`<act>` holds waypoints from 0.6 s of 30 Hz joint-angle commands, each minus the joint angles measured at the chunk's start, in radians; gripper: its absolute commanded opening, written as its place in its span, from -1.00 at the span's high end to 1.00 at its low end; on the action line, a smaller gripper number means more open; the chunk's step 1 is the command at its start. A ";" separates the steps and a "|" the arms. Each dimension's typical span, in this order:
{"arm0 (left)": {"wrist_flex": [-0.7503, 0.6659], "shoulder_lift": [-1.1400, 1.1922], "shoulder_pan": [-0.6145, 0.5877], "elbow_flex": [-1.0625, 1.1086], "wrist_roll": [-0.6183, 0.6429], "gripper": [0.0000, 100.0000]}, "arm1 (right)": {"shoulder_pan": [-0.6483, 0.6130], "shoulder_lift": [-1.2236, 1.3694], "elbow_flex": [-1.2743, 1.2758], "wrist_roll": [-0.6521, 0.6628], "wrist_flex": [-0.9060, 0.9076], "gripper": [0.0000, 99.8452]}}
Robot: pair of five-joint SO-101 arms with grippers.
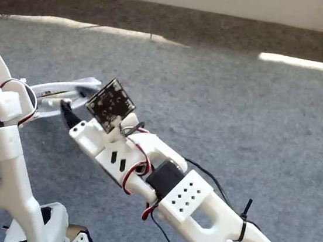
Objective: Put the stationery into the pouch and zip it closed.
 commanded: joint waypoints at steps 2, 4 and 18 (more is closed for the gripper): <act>-0.020 0.001 0.022 0.005 0.008 0.99 | 0.059 -0.018 -0.090 0.003 0.008 0.62; -0.020 0.001 0.022 0.005 0.008 0.99 | 0.074 -0.018 -0.114 0.003 0.013 0.62; -0.021 0.001 0.018 0.001 0.008 0.99 | 0.182 -0.004 -0.278 0.003 0.246 0.62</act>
